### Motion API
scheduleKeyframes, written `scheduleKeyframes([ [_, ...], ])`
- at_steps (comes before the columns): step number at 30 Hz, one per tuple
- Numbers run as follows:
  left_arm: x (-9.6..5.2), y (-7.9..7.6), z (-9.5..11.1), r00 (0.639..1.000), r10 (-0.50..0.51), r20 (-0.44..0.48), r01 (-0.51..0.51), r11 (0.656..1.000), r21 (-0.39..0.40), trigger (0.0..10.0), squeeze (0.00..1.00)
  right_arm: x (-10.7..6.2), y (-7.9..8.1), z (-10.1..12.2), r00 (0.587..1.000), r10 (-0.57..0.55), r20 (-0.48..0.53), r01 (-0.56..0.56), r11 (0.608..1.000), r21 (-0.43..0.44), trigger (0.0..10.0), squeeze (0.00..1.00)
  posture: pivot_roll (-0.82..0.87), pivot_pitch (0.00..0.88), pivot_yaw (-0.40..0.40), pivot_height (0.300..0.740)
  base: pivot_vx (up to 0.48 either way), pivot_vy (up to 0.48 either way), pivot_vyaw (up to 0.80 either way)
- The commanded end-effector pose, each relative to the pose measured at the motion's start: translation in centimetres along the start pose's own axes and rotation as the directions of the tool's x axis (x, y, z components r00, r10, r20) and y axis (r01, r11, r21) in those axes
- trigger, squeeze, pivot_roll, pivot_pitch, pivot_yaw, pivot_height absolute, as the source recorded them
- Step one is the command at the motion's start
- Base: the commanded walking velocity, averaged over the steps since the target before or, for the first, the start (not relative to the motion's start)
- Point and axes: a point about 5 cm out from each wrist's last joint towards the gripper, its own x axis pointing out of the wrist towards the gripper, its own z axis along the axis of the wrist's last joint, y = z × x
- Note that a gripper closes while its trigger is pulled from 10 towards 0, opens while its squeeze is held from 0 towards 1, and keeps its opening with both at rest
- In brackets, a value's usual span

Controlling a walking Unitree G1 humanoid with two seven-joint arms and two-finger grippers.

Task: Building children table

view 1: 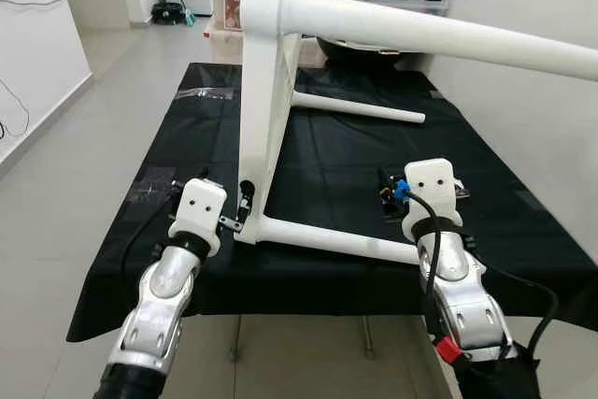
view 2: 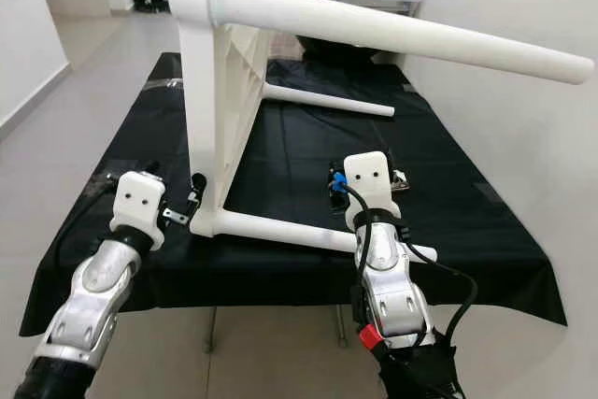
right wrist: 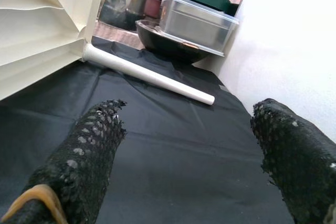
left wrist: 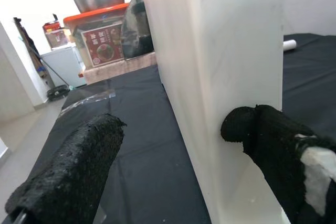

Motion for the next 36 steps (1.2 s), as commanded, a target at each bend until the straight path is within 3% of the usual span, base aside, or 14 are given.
scheduleKeyframes([
  [1, 0.2, -0.2, -0.4, 0.999, -0.028, -0.019, 0.028, 1.000, 0.002, 10.0, 0.00, 0.1, -0.3, 0.1, 1.000, -0.019, 0.011, 0.019, 1.000, -0.005, 10.0, 0.00, -0.01, 0.000, -0.060, 0.740, 0.000, 0.000, 0.00],
  [13, 2.0, 0.3, -0.1, 0.999, -0.035, -0.010, 0.035, 0.999, 0.010, 10.0, 0.00, 0.1, -0.3, 0.1, 1.000, -0.023, 0.011, 0.023, 1.000, -0.006, 10.0, 0.00, -0.02, 0.000, -0.059, 0.740, 0.000, 0.000, 0.00],
  [16, 3.7, 1.1, 0.0, 1.000, -0.027, -0.015, 0.027, 0.999, 0.018, 10.0, 0.00, 0.1, -0.3, 0.2, 1.000, -0.025, 0.014, 0.025, 1.000, -0.004, 10.0, 0.00, -0.03, 0.000, -0.041, 0.740, 0.000, 0.000, 0.00],
  [22, 5.5, 2.5, 0.7, 1.000, -0.007, -0.009, 0.007, 0.999, 0.046, 10.0, 0.00, -0.2, -0.6, 0.2, 0.999, -0.044, 0.010, 0.044, 0.999, -0.003, 10.0, 0.00, -0.05, 0.000, -0.029, 0.740, 0.000, 0.000, 0.00],
  [29, 7.2, 4.4, 0.9, 0.999, 0.010, -0.040, -0.007, 0.997, 0.076, 10.0, 0.00, -0.2, -0.7, 0.2, 0.999, -0.047, 0.008, 0.047, 0.999, -0.007, 10.0, 0.00, -0.06, 0.000, -0.020, 0.740, 0.000, 0.000, 0.00],
  [36, 8.0, 5.5, 1.2, 0.998, 0.024, -0.063, -0.018, 0.995, 0.096, 10.0, 0.00, -0.2, -0.7, 0.3, 0.999, -0.052, 0.009, 0.052, 0.999, -0.005, 10.0, 0.00, -0.06, 0.000, -0.017, 0.740, 0.000, 0.000, 0.00],
])
